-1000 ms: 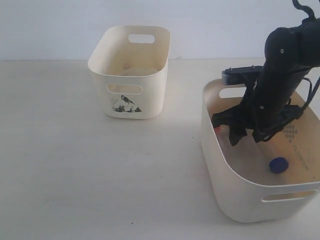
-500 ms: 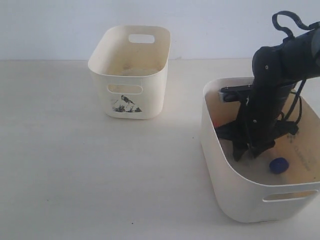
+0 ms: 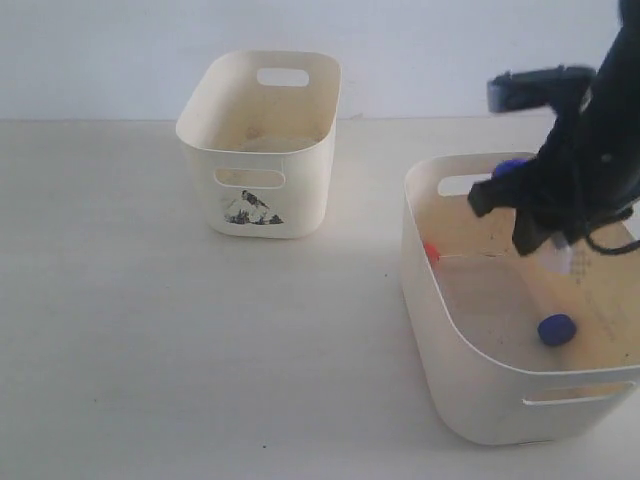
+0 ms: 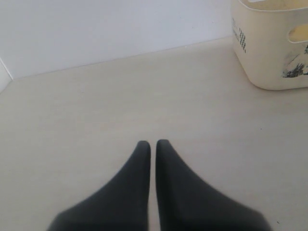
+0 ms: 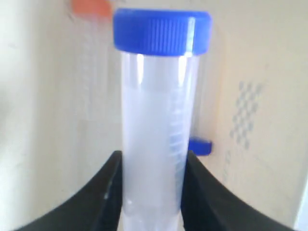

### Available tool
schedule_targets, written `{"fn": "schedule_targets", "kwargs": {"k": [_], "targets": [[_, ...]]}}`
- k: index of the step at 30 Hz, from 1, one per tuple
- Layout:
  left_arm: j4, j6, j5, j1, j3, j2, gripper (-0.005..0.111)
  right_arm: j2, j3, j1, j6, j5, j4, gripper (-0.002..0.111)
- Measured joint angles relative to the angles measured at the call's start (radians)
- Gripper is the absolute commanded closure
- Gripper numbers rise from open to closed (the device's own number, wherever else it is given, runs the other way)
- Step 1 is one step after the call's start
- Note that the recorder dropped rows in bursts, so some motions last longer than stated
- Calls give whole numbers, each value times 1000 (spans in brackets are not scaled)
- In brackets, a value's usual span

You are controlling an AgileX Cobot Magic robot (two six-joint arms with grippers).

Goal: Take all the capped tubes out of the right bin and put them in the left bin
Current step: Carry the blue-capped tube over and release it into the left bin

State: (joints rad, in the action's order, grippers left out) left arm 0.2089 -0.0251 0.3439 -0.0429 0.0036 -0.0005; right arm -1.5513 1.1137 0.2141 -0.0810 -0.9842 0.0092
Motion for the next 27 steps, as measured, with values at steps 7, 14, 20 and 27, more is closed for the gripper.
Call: {"fn": "schedule_targets", "kwargs": {"k": [7,14,20,27], "targets": [[0,0,0,0,0,0,102,188,-2,-3,372,374,435,108],[0,0,0,0,0,0,102,69,36,-3,945,488,1065,108],[0,0,0,0,0,0,102,-126,188,12,1105,439,1273,108],[0,0,0,0,0,0,102,-306,373,102,1151,481,1296,86]]}}
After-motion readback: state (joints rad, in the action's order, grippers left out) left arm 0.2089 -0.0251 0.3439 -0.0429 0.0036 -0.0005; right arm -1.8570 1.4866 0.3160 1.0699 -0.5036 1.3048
